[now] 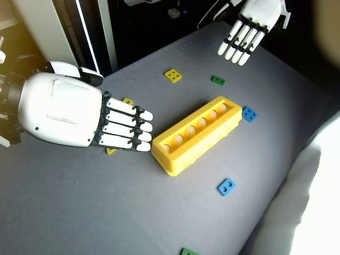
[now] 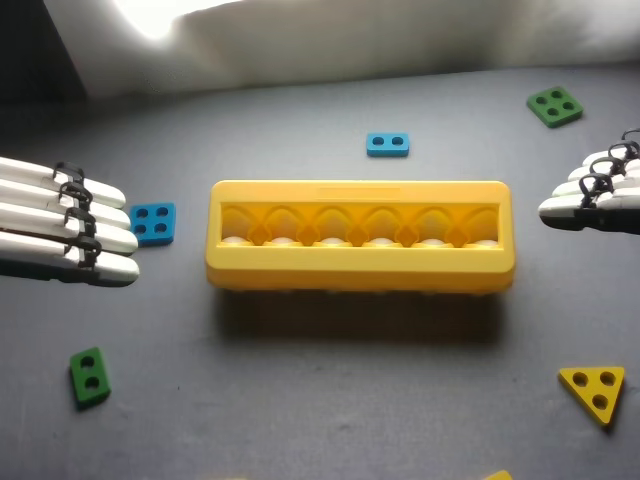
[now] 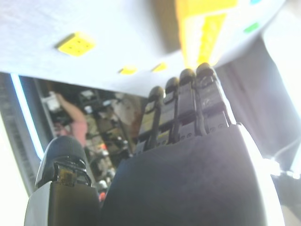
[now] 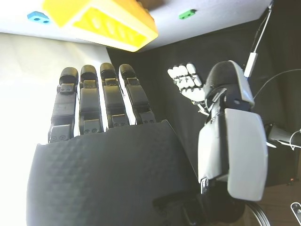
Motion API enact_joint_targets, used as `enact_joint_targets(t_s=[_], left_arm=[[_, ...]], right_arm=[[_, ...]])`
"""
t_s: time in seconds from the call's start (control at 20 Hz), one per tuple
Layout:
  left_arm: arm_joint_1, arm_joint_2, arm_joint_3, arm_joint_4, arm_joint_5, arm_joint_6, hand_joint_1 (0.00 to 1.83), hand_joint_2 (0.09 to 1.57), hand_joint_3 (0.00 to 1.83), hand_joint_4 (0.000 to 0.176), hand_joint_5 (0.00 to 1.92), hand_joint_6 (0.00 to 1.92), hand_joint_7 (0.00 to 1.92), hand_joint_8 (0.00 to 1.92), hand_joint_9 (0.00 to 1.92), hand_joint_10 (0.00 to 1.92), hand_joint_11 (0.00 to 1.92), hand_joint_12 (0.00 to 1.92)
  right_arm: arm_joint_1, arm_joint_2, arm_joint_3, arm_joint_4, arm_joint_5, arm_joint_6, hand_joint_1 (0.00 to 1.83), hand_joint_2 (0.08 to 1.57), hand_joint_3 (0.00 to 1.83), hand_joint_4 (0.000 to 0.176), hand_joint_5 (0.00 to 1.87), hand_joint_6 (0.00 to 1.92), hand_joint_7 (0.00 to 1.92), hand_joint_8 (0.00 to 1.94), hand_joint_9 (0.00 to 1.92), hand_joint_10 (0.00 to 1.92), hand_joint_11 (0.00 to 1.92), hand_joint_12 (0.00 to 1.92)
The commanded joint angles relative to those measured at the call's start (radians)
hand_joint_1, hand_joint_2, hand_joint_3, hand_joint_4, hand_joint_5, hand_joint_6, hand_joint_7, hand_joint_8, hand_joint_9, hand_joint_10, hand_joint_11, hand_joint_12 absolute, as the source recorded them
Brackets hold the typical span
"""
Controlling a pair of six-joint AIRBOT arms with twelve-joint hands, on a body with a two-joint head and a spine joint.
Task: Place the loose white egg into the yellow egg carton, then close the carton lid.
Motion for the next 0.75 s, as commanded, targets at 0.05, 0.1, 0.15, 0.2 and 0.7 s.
enact_joint_targets(t_s=[0.05,0.1,0.15,0.2,0.7], left_arm=[[-0.001,0.020,-0.012,-0.085,-0.016,-0.009,0.00,1.16,0.01,0.000,0.00,0.00,0.00,0.00,0.00,0.00,0.00,0.00],[0.004,0.022,-0.020,-0.088,-0.006,-0.011,0.00,1.17,0.01,0.000,0.00,0.00,0.00,0.00,0.00,0.00,0.00,0.00],[0.011,0.023,-0.025,-0.097,0.002,-0.011,0.00,1.17,0.01,0.000,0.00,0.00,0.00,0.00,0.00,0.00,0.00,0.00],[0.019,0.022,-0.029,-0.109,0.004,-0.011,0.00,1.19,0.02,0.000,0.00,0.00,0.00,0.00,0.00,0.00,0.00,0.00],[0.022,0.015,-0.038,-0.108,0.000,-0.001,0.00,1.24,0.03,0.000,0.00,0.00,0.00,0.00,0.00,0.00,0.00,0.00]], right_arm=[[0.016,0.013,-0.001,0.045,0.050,0.005,0.00,1.22,0.02,0.000,0.00,0.00,0.00,0.00,0.00,0.00,0.00,0.00],[0.016,0.013,-0.001,0.045,0.050,0.005,0.00,1.24,0.03,0.000,0.00,0.00,0.00,0.00,0.00,0.00,0.00,0.00],[0.017,0.013,-0.001,0.045,0.050,0.005,0.00,1.26,0.03,0.000,0.00,0.00,0.00,0.00,0.00,0.00,0.00,0.00],[0.018,0.013,-0.001,0.045,0.050,0.005,0.00,1.29,0.01,0.000,0.00,0.00,0.00,0.00,0.00,0.00,0.00,0.00],[0.035,0.011,-0.001,0.038,0.066,-0.004,0.00,1.41,0.02,0.000,0.01,0.00,0.01,0.00,0.00,0.00,0.00,0.00]])
